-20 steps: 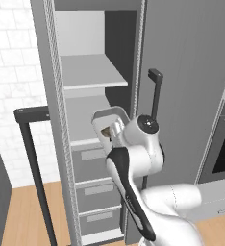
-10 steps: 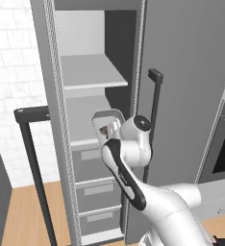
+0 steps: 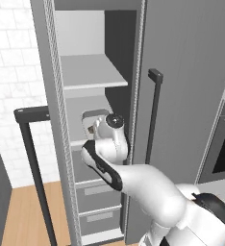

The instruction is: Take the meat container that has the fish and place it on the second highest rack of the freezer. Then take the vegetable container that has the carrot and mushroom and place it on the highest rack of the freezer.

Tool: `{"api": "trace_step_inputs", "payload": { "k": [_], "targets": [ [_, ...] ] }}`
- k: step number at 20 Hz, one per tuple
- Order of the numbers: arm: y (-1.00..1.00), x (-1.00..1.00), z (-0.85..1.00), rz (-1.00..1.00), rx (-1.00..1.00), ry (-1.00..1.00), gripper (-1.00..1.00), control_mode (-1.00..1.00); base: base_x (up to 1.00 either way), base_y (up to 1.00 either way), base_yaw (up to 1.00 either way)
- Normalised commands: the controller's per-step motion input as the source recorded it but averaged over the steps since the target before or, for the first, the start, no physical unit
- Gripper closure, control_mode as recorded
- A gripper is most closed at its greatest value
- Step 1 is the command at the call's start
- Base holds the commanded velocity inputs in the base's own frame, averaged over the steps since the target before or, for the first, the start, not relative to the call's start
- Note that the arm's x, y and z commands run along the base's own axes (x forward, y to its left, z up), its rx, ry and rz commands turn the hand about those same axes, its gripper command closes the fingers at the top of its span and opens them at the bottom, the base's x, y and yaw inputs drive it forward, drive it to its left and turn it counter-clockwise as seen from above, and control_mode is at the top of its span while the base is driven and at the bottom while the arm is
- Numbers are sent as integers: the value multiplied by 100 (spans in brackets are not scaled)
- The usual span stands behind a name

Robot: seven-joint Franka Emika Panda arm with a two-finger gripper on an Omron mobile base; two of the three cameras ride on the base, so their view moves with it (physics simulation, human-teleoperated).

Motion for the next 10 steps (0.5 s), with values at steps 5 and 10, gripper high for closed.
{"api": "trace_step_inputs", "payload": {
  "k": [5,10],
  "targets": [
    [5,37,0,-4,-1,0,100,-100,0,0,0],
    [0,40,0,0,0,0,100,-100,0,0,0]
  ]
}}
